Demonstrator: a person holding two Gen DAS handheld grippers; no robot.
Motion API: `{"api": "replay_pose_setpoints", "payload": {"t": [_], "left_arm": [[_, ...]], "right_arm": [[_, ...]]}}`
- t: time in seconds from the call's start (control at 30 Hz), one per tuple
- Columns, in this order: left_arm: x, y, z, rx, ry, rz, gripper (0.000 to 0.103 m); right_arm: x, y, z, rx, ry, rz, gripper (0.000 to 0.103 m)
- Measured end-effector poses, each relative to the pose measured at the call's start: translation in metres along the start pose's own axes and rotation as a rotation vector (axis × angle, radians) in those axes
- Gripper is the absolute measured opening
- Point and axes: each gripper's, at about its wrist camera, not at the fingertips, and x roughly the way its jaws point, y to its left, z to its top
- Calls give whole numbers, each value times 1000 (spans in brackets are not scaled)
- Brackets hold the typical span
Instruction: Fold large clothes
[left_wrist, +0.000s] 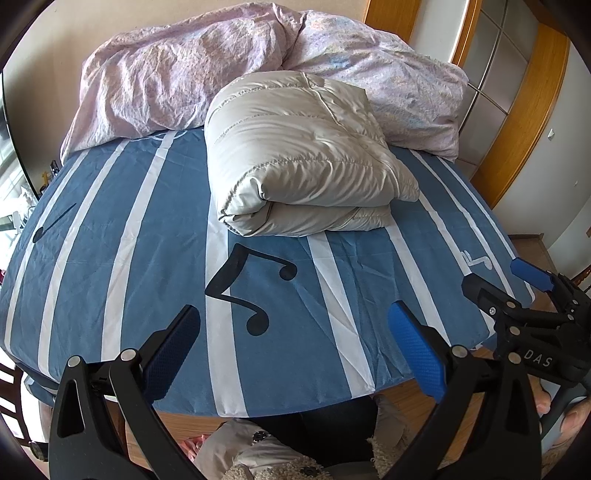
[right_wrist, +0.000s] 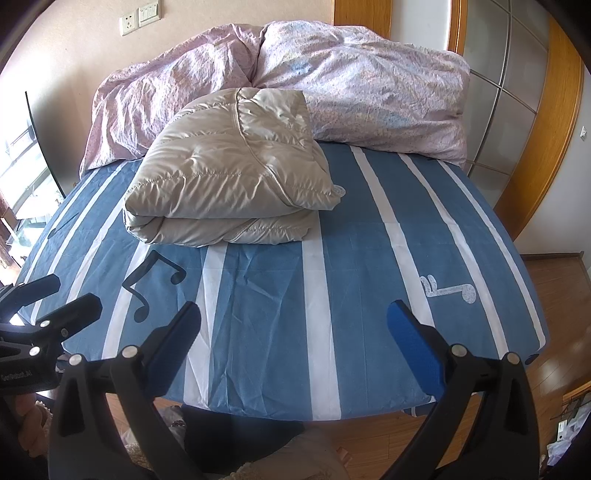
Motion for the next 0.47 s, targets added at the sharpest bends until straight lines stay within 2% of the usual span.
{"api": "replay_pose_setpoints", "payload": {"t": [0.47], "left_arm": [[2,1,0,-1,7,0,102]], "right_arm": [[0,-1,1,-3,2,1,101]]}}
